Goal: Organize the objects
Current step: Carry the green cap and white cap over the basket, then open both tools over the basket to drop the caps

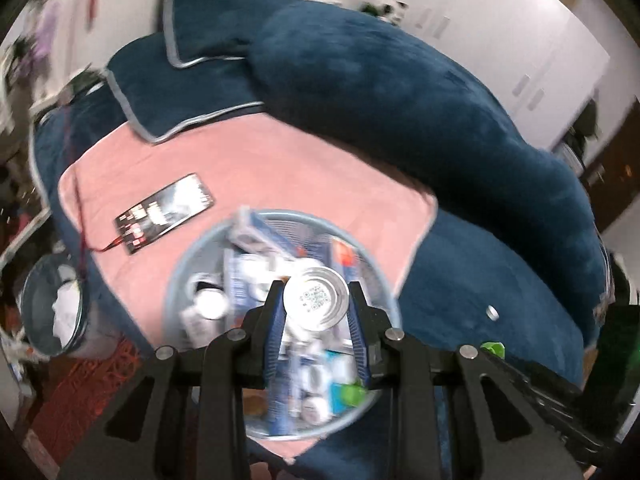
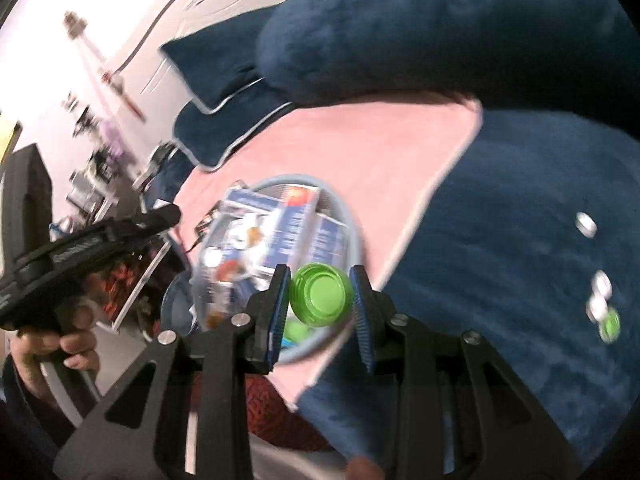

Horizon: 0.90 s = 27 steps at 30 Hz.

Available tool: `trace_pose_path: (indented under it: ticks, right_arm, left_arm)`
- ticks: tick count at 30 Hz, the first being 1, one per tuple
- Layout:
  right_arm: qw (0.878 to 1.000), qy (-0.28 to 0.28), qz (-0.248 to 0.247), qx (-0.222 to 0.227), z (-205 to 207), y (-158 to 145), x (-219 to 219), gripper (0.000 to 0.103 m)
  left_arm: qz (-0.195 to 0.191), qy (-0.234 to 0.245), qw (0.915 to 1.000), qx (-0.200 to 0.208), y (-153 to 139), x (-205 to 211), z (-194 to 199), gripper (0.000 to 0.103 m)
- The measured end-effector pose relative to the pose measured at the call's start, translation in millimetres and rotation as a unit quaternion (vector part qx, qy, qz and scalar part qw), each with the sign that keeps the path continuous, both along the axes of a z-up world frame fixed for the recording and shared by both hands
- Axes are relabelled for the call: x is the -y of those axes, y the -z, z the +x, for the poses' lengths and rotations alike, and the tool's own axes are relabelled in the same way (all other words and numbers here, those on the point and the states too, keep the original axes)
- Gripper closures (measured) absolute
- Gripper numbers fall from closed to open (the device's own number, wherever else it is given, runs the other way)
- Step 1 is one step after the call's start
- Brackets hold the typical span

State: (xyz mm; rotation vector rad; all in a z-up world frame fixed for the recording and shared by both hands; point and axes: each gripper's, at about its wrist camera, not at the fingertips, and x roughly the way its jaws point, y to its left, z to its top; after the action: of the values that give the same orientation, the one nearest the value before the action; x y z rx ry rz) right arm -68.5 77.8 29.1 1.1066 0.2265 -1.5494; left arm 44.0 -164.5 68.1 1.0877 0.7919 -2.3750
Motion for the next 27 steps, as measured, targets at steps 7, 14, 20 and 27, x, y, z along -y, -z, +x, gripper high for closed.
trace_pose_path:
  ticks: [7,14,20,27]
  right_arm:
    - [0.996,-0.088,0.02,0.0,40,-1,69,0.071]
    - [0.994,-0.107,0.034,0.011,46,7,98,0.07]
    - [0.995,-0.092,0.042,0.019,42,18,96,0.043]
    - [0.997,-0.065,0.04,-0.006,30,11,78,0.006]
  left_arm:
    - [0.047,-0.04,0.9981,0.006,38,45,3,0.072]
    - [0.048,-0.05,0.997,0.035,62,60,-17,0.072]
    - [0.04,-0.069,0.9963,0.033,65,64,-9,0.016]
    - [-0.016,-0.058,0.9956,0.072,59,44,-4,0.005]
